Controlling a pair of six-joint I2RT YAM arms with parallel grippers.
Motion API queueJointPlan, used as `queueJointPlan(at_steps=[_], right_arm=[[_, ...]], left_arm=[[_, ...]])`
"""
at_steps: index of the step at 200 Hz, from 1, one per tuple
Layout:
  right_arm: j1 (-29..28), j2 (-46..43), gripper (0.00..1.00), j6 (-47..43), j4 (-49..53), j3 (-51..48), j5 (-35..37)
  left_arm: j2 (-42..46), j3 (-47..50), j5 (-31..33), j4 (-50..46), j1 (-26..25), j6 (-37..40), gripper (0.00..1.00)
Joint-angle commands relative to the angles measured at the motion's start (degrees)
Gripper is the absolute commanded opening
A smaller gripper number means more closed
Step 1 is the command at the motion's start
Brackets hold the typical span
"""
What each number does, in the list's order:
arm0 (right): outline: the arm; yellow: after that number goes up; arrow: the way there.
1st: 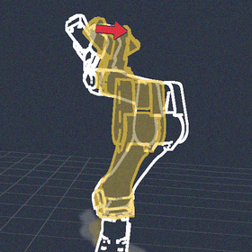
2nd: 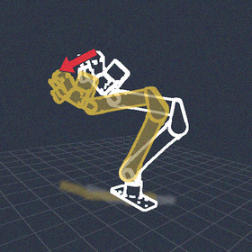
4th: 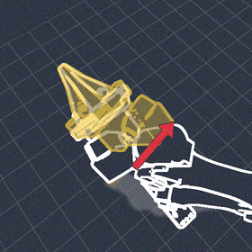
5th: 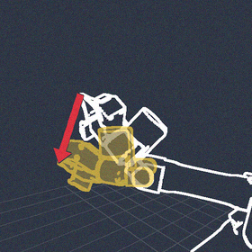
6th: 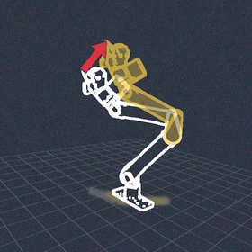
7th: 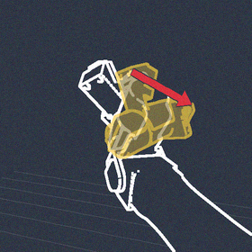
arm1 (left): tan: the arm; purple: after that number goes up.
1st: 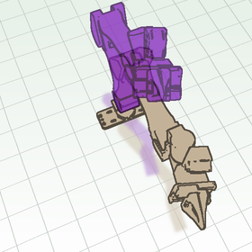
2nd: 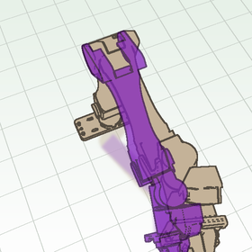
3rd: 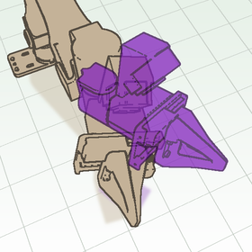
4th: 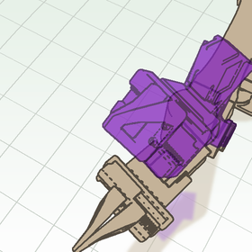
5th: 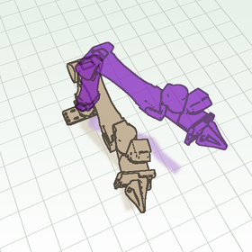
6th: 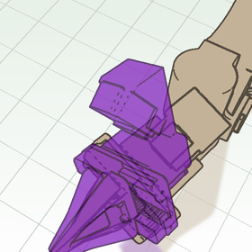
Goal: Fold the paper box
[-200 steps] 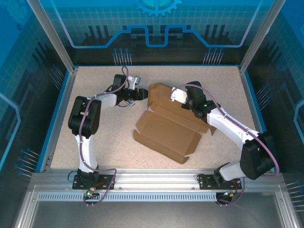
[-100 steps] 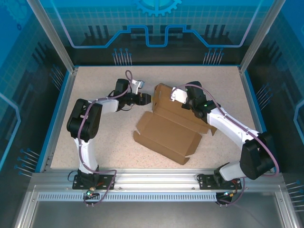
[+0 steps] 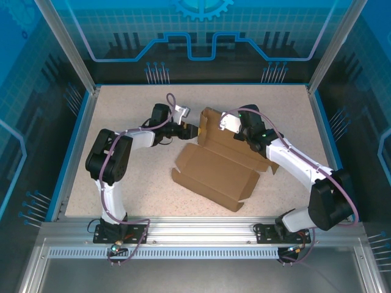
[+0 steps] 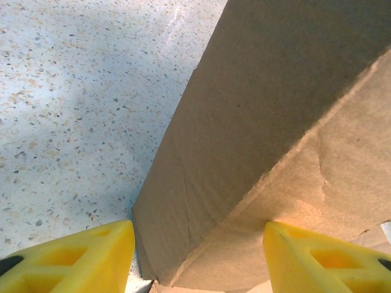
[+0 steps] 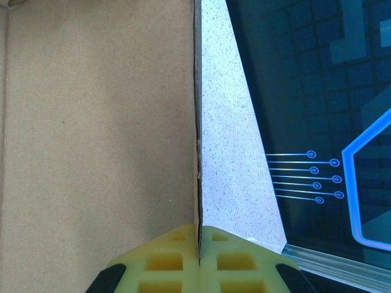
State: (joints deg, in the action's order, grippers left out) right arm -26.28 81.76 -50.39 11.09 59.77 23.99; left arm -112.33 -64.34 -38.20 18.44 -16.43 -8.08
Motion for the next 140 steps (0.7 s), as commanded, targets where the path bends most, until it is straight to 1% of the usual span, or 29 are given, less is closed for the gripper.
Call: queueJointPlan(at_steps=[1,85,140], right_arm=[[0.1,0.3,0.00,0.9,0.0,-0.2,-0.6],[-0.1,0.8,0.00,-1.7,-1.2,-1.5,0.1],[-0.3,2.1,0.00,-3.4,-2.2,-2.3,0.7]], left_arm=[[0.9,-1.1,-0.5,0.8,-0.8,2.6,0.59],[-2.0,-4.1,-1.4,1.7,-1.0,5.3,0.63],[-3.4,-6.1,-0.2,-0.2,-1.0,7.6,0.61]])
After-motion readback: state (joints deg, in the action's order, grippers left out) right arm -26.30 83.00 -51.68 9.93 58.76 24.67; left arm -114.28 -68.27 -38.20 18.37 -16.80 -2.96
